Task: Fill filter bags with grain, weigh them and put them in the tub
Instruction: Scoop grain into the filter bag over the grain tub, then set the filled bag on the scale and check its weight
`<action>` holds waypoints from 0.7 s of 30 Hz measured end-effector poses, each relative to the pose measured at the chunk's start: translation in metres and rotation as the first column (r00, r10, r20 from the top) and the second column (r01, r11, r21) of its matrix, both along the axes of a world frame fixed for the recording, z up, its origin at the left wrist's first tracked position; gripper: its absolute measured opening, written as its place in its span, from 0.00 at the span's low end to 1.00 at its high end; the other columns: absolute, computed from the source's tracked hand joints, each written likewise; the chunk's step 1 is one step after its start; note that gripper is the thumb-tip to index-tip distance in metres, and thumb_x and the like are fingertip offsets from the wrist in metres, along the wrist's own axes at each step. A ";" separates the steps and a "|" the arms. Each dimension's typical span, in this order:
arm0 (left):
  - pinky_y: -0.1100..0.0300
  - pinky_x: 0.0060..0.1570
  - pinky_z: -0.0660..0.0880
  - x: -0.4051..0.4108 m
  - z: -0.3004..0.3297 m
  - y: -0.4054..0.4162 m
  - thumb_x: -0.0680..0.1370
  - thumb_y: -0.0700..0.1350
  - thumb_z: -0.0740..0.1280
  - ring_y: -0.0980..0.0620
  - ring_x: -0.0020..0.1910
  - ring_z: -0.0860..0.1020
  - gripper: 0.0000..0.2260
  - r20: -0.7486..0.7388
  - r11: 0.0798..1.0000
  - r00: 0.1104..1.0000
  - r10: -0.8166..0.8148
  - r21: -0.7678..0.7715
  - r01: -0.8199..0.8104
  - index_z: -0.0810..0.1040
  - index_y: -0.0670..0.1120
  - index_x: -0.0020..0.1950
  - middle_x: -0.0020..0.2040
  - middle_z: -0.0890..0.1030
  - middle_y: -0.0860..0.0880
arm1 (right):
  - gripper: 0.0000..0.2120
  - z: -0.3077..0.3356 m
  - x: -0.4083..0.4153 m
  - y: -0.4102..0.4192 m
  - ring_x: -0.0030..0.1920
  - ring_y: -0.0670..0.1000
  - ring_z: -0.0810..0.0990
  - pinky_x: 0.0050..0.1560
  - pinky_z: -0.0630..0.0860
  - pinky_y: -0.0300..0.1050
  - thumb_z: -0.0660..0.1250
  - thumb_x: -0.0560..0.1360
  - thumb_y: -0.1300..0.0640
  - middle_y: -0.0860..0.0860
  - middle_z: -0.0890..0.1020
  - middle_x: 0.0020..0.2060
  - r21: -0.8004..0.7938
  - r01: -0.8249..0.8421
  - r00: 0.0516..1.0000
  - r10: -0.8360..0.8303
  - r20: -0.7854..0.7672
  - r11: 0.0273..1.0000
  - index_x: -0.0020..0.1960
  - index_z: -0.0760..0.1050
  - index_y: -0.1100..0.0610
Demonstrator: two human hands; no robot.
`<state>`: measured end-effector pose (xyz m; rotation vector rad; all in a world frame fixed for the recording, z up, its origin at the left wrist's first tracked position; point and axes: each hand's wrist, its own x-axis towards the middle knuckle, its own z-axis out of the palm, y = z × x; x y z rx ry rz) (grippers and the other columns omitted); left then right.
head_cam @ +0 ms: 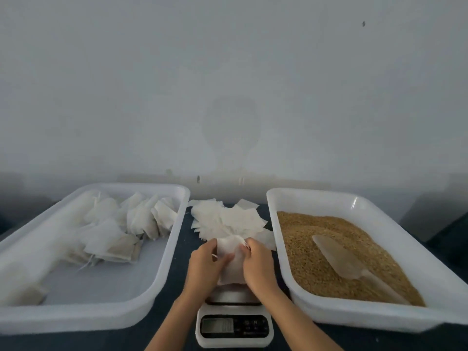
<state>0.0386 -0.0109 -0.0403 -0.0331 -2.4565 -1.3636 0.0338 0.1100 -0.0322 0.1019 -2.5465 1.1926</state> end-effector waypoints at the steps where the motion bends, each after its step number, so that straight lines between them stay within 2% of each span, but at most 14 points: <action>1: 0.66 0.28 0.63 -0.002 -0.004 0.001 0.73 0.47 0.72 0.55 0.30 0.68 0.14 0.010 1.000 1.000 0.005 -0.015 -0.005 0.69 0.44 0.35 0.31 0.73 0.49 | 0.18 -0.005 0.000 0.002 0.34 0.47 0.71 0.35 0.63 0.42 0.59 0.80 0.59 0.46 0.71 0.31 0.010 -0.001 1.000 0.001 -0.025 1.000 0.32 0.61 0.50; 3: 0.65 0.29 0.62 -0.005 -0.008 0.003 0.73 0.47 0.71 0.55 0.31 0.69 0.14 -0.005 0.998 1.000 0.021 -0.059 -0.021 0.69 0.44 0.36 0.32 0.74 0.49 | 0.18 -0.013 -0.001 0.006 0.33 0.47 0.71 0.36 0.66 0.44 0.60 0.79 0.58 0.44 0.70 0.30 0.053 -0.025 0.998 0.028 -0.058 0.998 0.32 0.61 0.49; 4: 0.65 0.31 0.63 -0.006 -0.009 0.004 0.73 0.47 0.71 0.54 0.33 0.70 0.13 -0.026 0.995 0.999 0.024 -0.099 -0.026 0.69 0.44 0.36 0.34 0.75 0.49 | 0.16 -0.016 -0.001 0.009 0.35 0.49 0.72 0.38 0.68 0.46 0.60 0.79 0.58 0.45 0.72 0.31 0.091 -0.032 0.997 0.037 -0.061 0.995 0.34 0.64 0.50; 7: 0.60 0.42 0.67 -0.010 -0.009 0.000 0.73 0.49 0.71 0.53 0.40 0.74 0.12 -0.105 0.977 0.994 0.014 -0.210 -0.036 0.71 0.46 0.40 0.38 0.77 0.51 | 0.06 -0.023 -0.006 0.020 0.41 0.51 0.76 0.45 0.72 0.47 0.63 0.78 0.58 0.50 0.77 0.38 0.107 -0.053 0.996 0.060 -0.064 0.993 0.42 0.73 0.55; 9: 0.59 0.46 0.69 -0.011 -0.008 -0.007 0.73 0.49 0.72 0.56 0.42 0.74 0.10 -0.132 0.988 0.991 0.014 -0.152 -0.034 0.72 0.48 0.44 0.40 0.76 0.55 | 0.02 -0.026 -0.006 0.028 0.47 0.47 0.76 0.49 0.71 0.39 0.63 0.78 0.59 0.48 0.77 0.44 -0.010 -0.084 0.996 0.084 -0.043 0.996 0.48 0.74 0.54; 11: 0.62 0.46 0.71 -0.012 -0.009 -0.018 0.73 0.46 0.72 0.57 0.43 0.75 0.09 -0.131 0.998 0.991 0.033 -0.045 -0.039 0.74 0.47 0.47 0.42 0.77 0.55 | 0.11 -0.027 -0.004 0.033 0.56 0.43 0.73 0.54 0.66 0.26 0.62 0.78 0.60 0.46 0.75 0.54 -0.151 -0.094 0.995 0.097 0.016 0.984 0.60 0.73 0.55; 12: 0.66 0.45 0.71 -0.012 -0.011 -0.024 0.74 0.45 0.72 0.57 0.43 0.76 0.08 -0.130 0.999 0.990 0.046 0.009 -0.046 0.73 0.46 0.47 0.43 0.78 0.54 | 0.14 -0.028 -0.004 0.035 0.59 0.41 0.71 0.55 0.64 0.24 0.62 0.78 0.60 0.45 0.74 0.57 -0.186 -0.093 0.994 0.100 0.033 0.978 0.64 0.71 0.56; 16: 0.73 0.42 0.69 -0.012 -0.020 -0.040 0.75 0.40 0.69 0.61 0.43 0.75 0.07 -0.096 0.985 0.992 0.086 0.155 -0.070 0.72 0.47 0.47 0.42 0.76 0.54 | 0.16 -0.031 -0.006 0.033 0.60 0.44 0.71 0.59 0.63 0.34 0.62 0.78 0.60 0.47 0.73 0.59 -0.245 -0.085 0.995 0.097 0.038 0.966 0.65 0.69 0.57; 18: 0.75 0.42 0.69 -0.011 -0.022 -0.044 0.75 0.39 0.68 0.62 0.44 0.75 0.07 -0.081 0.985 0.993 0.083 0.160 -0.070 0.72 0.48 0.47 0.42 0.76 0.55 | 0.15 -0.030 -0.008 0.031 0.59 0.45 0.72 0.58 0.65 0.36 0.62 0.78 0.61 0.49 0.74 0.57 -0.302 -0.055 0.997 0.070 0.040 0.952 0.64 0.69 0.58; 21: 0.72 0.43 0.69 -0.011 -0.023 -0.044 0.76 0.38 0.67 0.59 0.45 0.75 0.08 -0.077 0.988 0.994 0.072 0.143 -0.060 0.72 0.50 0.45 0.43 0.76 0.53 | 0.13 -0.027 -0.009 0.030 0.56 0.47 0.72 0.58 0.66 0.39 0.61 0.79 0.62 0.51 0.74 0.55 -0.377 -0.032 0.997 0.056 0.055 0.926 0.63 0.70 0.61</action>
